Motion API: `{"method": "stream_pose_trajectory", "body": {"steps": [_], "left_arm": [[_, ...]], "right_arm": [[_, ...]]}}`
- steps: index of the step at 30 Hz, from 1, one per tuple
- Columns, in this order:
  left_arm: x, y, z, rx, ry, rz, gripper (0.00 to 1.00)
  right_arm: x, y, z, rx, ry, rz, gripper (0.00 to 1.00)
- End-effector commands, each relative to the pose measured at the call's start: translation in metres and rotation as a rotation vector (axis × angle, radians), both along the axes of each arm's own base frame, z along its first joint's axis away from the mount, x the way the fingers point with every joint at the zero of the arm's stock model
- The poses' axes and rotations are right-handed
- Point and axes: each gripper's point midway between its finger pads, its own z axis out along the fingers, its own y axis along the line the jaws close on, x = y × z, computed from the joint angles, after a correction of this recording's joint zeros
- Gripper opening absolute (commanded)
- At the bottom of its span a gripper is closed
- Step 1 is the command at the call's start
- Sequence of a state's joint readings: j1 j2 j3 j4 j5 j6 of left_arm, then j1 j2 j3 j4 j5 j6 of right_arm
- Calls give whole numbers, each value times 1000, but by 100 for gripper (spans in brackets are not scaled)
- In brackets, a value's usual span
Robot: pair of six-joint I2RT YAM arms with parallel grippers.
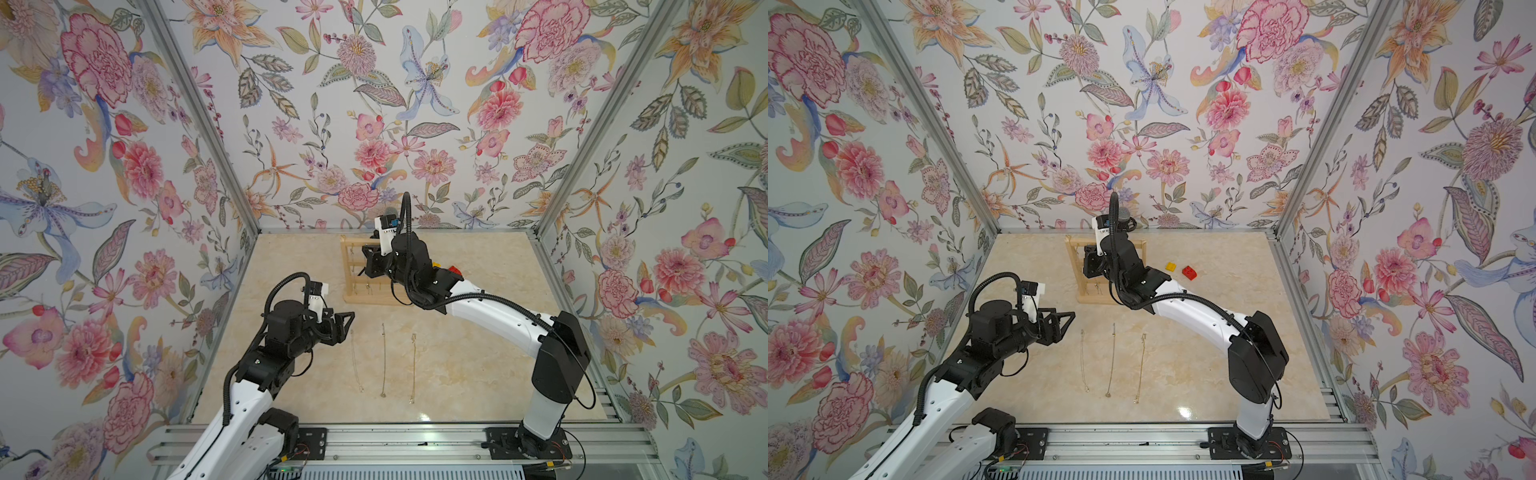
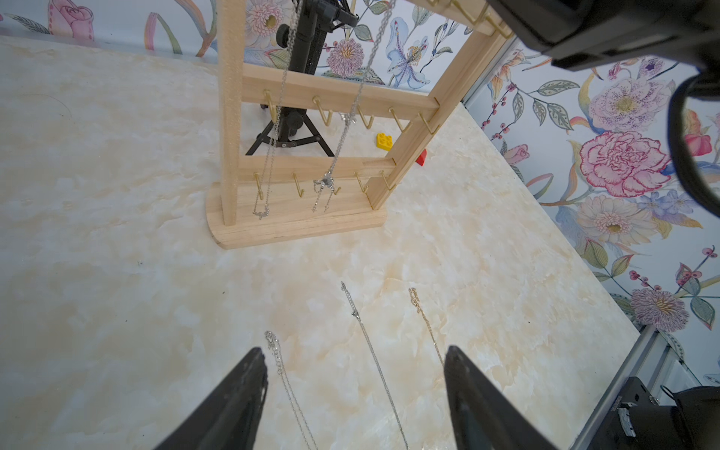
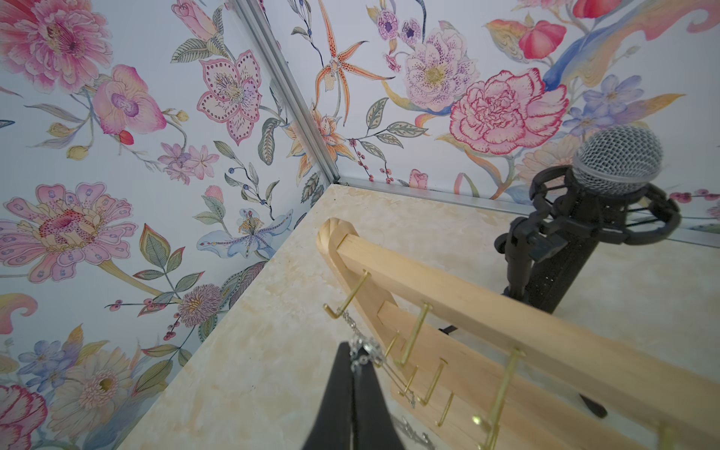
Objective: Take the necklace off the jewelry display stand
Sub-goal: Take off the necklace from the stand.
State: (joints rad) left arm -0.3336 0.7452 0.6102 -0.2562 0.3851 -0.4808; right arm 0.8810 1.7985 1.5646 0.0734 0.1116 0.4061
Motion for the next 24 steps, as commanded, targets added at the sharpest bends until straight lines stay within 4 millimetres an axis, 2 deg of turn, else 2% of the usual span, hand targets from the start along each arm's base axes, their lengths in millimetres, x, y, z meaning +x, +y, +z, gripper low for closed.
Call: {"method": "stream_pose_trajectory", "body": {"steps": [1,9,19,24], "left_arm": [[1,4,3,11,-36,9,80],[-1,6,8,10,-66,13,99],[-3,11,16,16,-111,33,99],[-2,14,14,22,-110,46,99]], "right_arm": [[-8,-9,27,41,-48,13,0],[-20,-16,39,63,-70,39,0],[-43,-31,63,94,-103,88,0],[-57,-39,67,101,-108,118,0]]}}
